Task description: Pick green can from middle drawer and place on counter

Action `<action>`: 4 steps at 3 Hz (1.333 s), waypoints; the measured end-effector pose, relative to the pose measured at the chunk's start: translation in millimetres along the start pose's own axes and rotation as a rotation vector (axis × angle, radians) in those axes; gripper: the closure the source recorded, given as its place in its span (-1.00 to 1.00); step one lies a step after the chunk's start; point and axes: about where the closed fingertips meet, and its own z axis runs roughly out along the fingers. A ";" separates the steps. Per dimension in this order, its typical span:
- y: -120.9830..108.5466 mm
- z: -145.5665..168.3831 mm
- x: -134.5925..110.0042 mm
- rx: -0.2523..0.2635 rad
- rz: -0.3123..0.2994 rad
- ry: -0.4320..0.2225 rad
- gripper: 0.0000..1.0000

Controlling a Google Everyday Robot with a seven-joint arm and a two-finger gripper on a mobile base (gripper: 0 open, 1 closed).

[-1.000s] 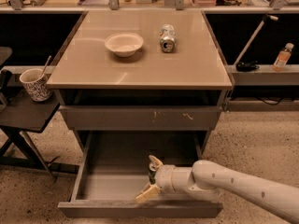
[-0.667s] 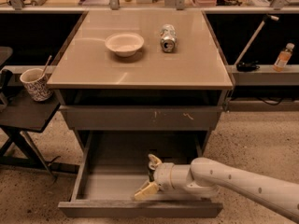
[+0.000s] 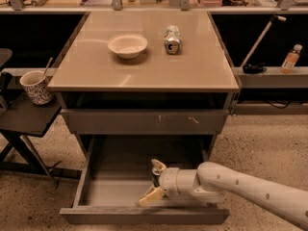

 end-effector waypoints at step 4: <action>42.4 -64.9 -80.6 0.226 -0.219 0.014 -1.00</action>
Offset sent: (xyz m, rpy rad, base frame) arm 0.0304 -0.0150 -0.0128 0.0477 0.0160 -0.0685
